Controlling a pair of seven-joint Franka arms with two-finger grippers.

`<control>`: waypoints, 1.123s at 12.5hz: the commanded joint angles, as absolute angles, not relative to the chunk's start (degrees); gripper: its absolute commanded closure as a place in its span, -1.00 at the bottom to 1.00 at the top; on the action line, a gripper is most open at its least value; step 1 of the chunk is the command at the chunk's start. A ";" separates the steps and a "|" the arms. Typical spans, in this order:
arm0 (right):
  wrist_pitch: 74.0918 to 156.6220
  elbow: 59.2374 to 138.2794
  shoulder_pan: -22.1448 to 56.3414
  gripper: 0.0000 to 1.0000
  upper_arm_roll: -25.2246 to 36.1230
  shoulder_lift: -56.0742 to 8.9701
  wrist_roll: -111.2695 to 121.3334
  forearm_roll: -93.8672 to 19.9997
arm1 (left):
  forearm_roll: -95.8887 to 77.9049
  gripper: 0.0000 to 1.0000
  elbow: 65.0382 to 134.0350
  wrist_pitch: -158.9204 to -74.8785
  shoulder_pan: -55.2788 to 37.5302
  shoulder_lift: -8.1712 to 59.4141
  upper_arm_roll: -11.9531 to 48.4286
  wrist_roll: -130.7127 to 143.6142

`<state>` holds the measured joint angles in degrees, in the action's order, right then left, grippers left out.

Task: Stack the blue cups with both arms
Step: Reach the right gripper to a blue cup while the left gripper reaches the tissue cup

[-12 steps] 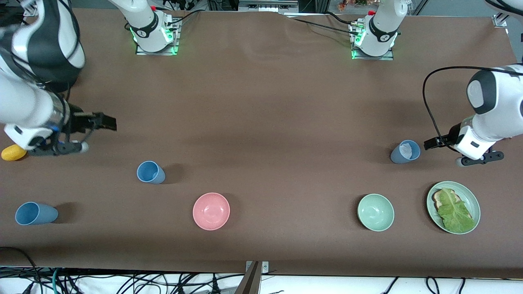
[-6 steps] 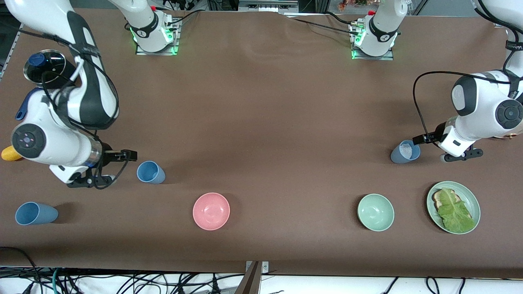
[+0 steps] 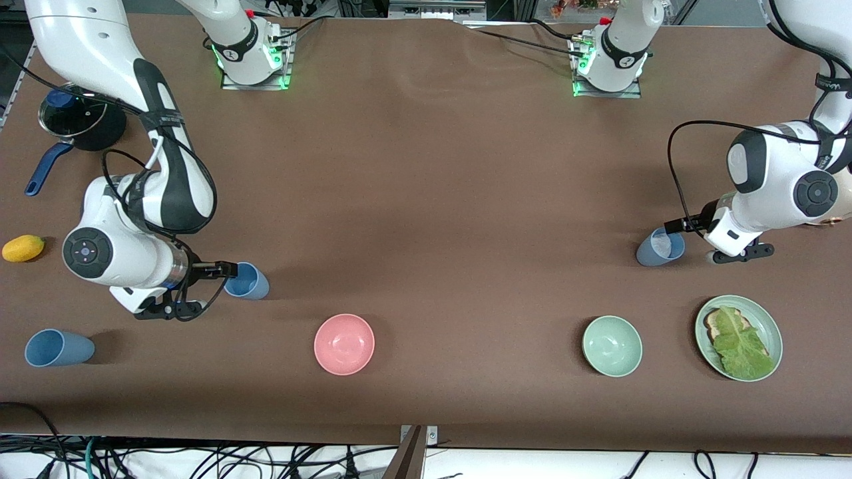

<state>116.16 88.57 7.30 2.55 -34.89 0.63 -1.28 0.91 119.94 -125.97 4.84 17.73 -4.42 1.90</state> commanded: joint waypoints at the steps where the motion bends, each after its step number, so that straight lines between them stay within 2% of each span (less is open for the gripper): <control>1: 117.07 87.54 7.29 -0.91 2.55 -36.65 0.97 -1.76 | 1.23 -0.46 118.48 -126.39 4.92 19.24 -4.22 1.14; 2: 117.24 87.54 7.21 -0.88 2.55 -37.09 0.88 -1.93 | 1.06 -0.33 117.87 -126.39 4.75 19.68 -4.22 1.23; 4: 117.25 87.54 7.29 -0.82 2.55 -37.44 0.53 -2.11 | 1.05 -0.32 116.90 -126.30 4.48 19.86 -4.22 1.32; 7: 117.33 87.63 7.38 -0.33 2.55 -37.97 0.35 -2.20 | 0.97 -0.35 114.97 -125.86 4.13 19.95 -4.22 2.11; 10: 117.33 87.80 7.29 0.06 2.46 -38.32 0.35 -2.29 | 0.88 -0.37 110.41 -120.60 3.96 21.35 -4.04 2.11; 14: 117.25 87.89 7.29 0.61 2.46 -38.85 0.35 -3.96 | -2.00 -0.37 109.77 -120.06 2.99 23.81 -4.04 2.99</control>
